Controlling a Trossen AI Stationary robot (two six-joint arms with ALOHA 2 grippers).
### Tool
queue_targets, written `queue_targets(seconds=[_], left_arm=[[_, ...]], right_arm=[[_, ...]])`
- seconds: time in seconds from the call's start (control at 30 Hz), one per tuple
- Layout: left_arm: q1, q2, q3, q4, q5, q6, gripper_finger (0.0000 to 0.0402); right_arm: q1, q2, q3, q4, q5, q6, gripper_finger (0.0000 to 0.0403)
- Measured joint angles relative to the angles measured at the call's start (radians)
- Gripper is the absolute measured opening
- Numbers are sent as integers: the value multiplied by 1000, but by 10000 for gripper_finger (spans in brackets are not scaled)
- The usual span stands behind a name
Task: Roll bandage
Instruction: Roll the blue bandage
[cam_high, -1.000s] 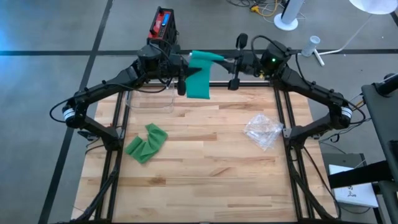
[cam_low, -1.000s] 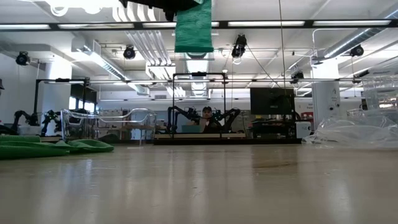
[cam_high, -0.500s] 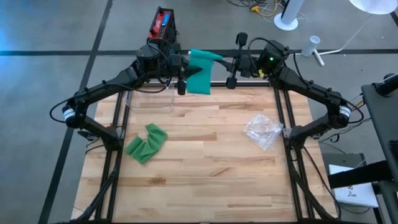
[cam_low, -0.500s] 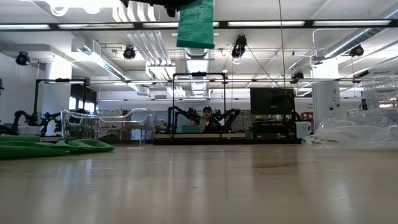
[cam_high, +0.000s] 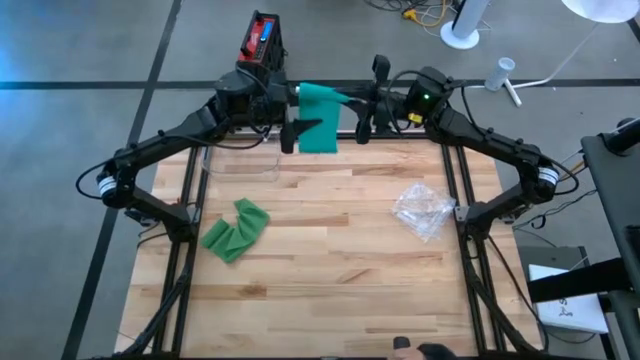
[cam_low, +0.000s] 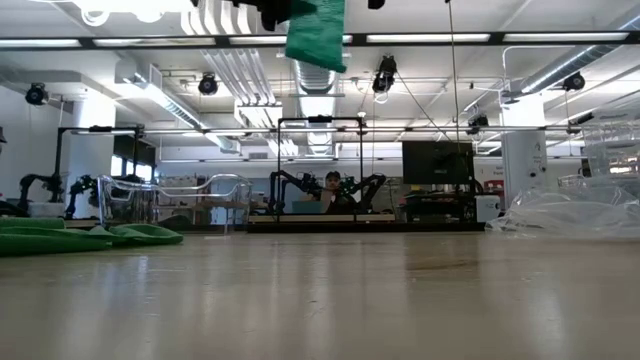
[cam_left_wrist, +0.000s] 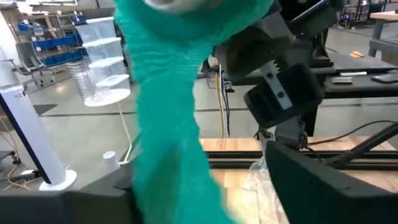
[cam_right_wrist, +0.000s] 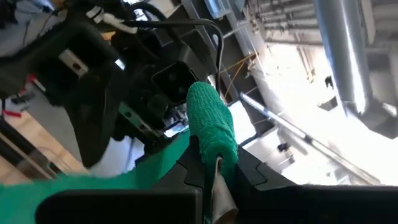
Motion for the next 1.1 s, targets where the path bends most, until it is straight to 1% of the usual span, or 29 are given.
queue_targets(seconds=[0.17, 0.33, 0.47, 0.53, 0.67, 0.83, 1.03, 1.1], left_arm=[[1, -40, 0, -23, 1, -10, 305], [3, -97, 0, -90, -5, -4, 335], [13, -153, 31, -206, -108, 51, 346], [14, -160, 54, -249, -117, 64, 347], [12, -143, 101, -277, -19, 68, 343], [11, -74, 124, -282, 110, 19, 338], [11, 6, 135, -248, 126, -34, 333], [11, 25, 135, -252, 125, -35, 332]], right_arm=[[4, 0, -1, -8, -11, -108, 19], [7, 0, -3, -39, -25, -229, 19], [7, 0, -3, -80, -74, -266, 19], [7, -1, -3, -116, -78, -291, 19], [7, -1, -3, -178, -80, -371, 19], [13, 0, -3, -221, -78, -494, 19], [29, 0, -3, -270, -70, -670, 19], [33, 0, -3, -267, -69, -703, 19]])
